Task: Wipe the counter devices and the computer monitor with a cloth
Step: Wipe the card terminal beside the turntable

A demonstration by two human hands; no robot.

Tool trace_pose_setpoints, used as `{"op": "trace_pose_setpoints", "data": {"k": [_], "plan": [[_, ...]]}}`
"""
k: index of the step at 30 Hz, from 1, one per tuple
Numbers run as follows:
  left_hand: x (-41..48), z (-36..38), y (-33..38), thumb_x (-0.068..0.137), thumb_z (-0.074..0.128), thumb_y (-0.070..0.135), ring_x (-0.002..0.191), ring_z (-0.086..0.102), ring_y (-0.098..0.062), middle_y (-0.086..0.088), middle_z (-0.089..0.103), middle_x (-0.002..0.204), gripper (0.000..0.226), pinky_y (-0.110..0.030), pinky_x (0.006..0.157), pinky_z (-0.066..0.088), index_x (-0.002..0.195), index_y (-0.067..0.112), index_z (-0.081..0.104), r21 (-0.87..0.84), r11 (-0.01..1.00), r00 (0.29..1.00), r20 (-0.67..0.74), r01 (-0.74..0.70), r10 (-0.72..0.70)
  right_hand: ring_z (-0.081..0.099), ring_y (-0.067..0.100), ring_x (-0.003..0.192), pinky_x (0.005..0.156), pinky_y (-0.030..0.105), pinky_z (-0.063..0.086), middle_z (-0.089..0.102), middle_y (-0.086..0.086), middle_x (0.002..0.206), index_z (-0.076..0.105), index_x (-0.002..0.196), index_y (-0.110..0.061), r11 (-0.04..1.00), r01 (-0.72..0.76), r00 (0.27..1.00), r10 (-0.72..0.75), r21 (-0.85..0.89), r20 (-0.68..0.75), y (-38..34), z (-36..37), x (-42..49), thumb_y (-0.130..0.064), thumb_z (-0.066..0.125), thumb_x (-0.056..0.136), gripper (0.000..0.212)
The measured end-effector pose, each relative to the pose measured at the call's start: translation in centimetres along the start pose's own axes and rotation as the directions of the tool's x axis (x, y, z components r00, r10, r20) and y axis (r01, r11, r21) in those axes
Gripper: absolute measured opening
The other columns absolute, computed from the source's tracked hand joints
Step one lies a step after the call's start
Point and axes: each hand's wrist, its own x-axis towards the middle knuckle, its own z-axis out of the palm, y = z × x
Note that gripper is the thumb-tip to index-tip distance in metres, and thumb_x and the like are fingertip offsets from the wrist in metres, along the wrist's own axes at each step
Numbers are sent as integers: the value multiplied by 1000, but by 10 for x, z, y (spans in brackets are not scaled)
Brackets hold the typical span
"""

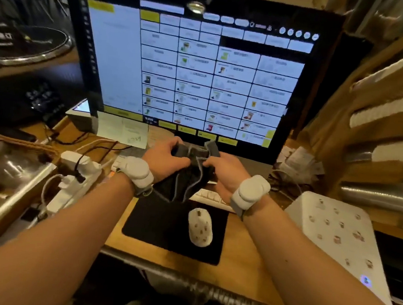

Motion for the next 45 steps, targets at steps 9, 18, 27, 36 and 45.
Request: {"op": "trace_pose_setpoints", "data": {"k": [9,18,27,36,45], "plan": [[22,-105,-67,86,65,7,87,66,-33,-22,67,97,19,-37,77,55,104,5,58,-101,988,992,70,113,-106,61,37,95,85,58,55,61,14,93,63,94,-8,972,-188,965,157,139,208,6,91,30,-14,56,81,16],[54,-219,-110,67,66,31,98,63,-28,-6,66,96,32,-42,93,50,96,17,67,190,954,961,107,233,-256,70,29,95,80,44,61,73,13,102,68,103,-12,989,-139,963,145,-42,227,3,212,67,-7,63,89,15],[98,-303,-158,79,74,21,93,58,-17,3,59,103,30,-29,78,48,105,27,60,351,906,972,-110,235,-209,69,33,101,96,50,54,73,18,102,71,87,-11,968,-76,970,128,-241,207,-9,305,100,-19,67,81,11],[164,-358,-191,84,70,17,92,57,-15,2,63,105,24,-28,77,43,105,28,65,417,892,980,-164,172,-112,61,43,109,92,53,54,64,15,114,60,117,-22,947,-9,980,72,-322,184,5,376,157,-7,56,66,53],[211,-351,-199,78,79,26,112,58,-22,-2,60,122,52,-34,98,48,126,25,59,454,891,959,-243,-18,143,57,28,110,92,39,48,56,8,125,44,143,-18,884,33,993,24,-466,117,-11,412,186,-8,54,90,55]]}}
